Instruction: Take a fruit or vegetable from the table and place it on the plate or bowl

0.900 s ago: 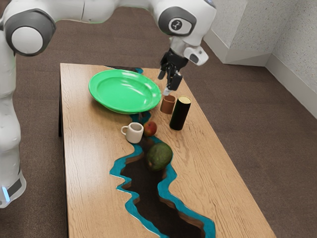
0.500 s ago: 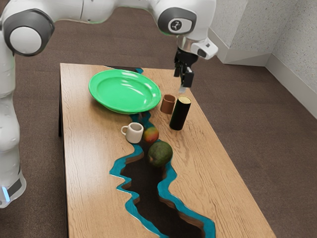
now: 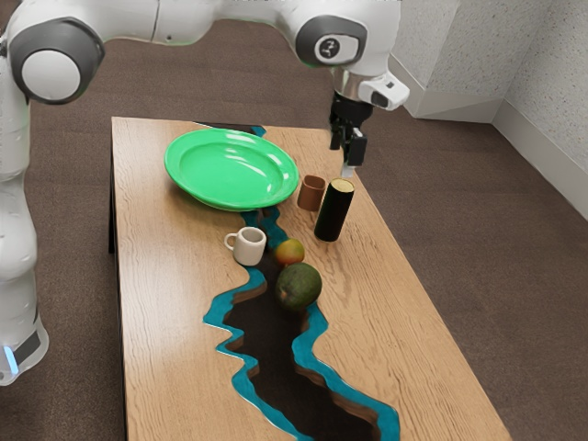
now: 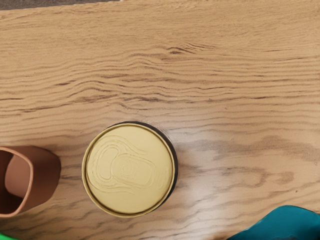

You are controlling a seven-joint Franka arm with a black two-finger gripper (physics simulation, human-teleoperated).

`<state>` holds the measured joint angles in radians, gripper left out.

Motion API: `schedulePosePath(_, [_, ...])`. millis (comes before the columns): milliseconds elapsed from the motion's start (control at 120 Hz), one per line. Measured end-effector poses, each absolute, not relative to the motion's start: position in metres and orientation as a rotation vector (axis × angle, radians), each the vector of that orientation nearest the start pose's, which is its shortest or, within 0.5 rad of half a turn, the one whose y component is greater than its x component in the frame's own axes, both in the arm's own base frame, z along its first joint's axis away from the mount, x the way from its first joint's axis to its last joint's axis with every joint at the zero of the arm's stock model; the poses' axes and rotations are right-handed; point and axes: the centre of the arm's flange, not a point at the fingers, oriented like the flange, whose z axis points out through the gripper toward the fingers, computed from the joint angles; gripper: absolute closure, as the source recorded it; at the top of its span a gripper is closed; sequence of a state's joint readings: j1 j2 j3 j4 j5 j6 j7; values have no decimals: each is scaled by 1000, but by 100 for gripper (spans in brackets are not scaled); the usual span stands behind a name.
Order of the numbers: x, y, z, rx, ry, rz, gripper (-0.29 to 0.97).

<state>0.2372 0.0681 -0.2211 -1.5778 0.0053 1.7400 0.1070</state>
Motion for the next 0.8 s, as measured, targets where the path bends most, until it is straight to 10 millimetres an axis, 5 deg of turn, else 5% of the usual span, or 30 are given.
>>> schedulePosePath(183, [588, -75, 595, -3237, 200, -140, 0])
schedulePosePath(333, [588, -144, 562, -3286, 86, -17, 0])
schedulePosePath(433, [592, -135, 533, -3276, -164, 65, 0])
schedulePosePath(608, [590, -88, 481, -3191, -611, 155, 0])
schedulePosePath(717, [587, -84, 476, -3158, -762, 124, 0])
schedulePosePath(800, [558, -94, 504, -3137, -821, 28, 0])
